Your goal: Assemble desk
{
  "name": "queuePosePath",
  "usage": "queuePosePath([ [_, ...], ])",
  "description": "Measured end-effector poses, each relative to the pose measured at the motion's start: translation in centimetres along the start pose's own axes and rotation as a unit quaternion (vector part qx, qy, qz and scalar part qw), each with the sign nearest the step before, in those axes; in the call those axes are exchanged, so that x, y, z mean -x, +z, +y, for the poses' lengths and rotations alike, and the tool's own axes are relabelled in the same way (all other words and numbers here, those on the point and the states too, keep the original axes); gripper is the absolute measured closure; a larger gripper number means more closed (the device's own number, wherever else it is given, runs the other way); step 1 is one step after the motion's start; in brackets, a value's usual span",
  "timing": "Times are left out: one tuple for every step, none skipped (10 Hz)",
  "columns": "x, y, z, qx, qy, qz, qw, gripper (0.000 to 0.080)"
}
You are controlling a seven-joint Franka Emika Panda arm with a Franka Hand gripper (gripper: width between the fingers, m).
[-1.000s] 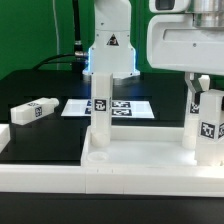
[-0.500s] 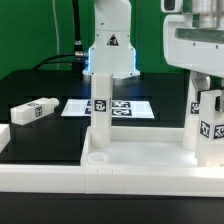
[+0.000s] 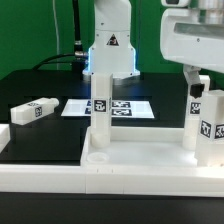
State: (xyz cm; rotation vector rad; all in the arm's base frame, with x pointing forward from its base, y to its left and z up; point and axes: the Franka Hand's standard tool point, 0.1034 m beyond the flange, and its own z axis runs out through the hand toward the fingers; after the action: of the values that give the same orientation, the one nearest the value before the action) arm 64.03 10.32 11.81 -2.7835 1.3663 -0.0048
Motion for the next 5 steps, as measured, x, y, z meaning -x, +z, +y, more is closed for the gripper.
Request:
queuePosePath([
  [-0.01,0.1,-0.02,-0.001,-0.048,0.001,0.999,0.0158],
  [-0.06,0.09,0.01,-0.001,-0.07,0.001,0.998,0.0158],
  [-0.11,0.09,0.04,0.0,-0.114,0.001,0.993,0.0151],
  [-0.15,0.09,0.06,0.0,-0.15,0.001,0.989,0.0151],
  [-0.2,0.08,0.08,0.0,-0.186,0.001,0.983,0.015],
])
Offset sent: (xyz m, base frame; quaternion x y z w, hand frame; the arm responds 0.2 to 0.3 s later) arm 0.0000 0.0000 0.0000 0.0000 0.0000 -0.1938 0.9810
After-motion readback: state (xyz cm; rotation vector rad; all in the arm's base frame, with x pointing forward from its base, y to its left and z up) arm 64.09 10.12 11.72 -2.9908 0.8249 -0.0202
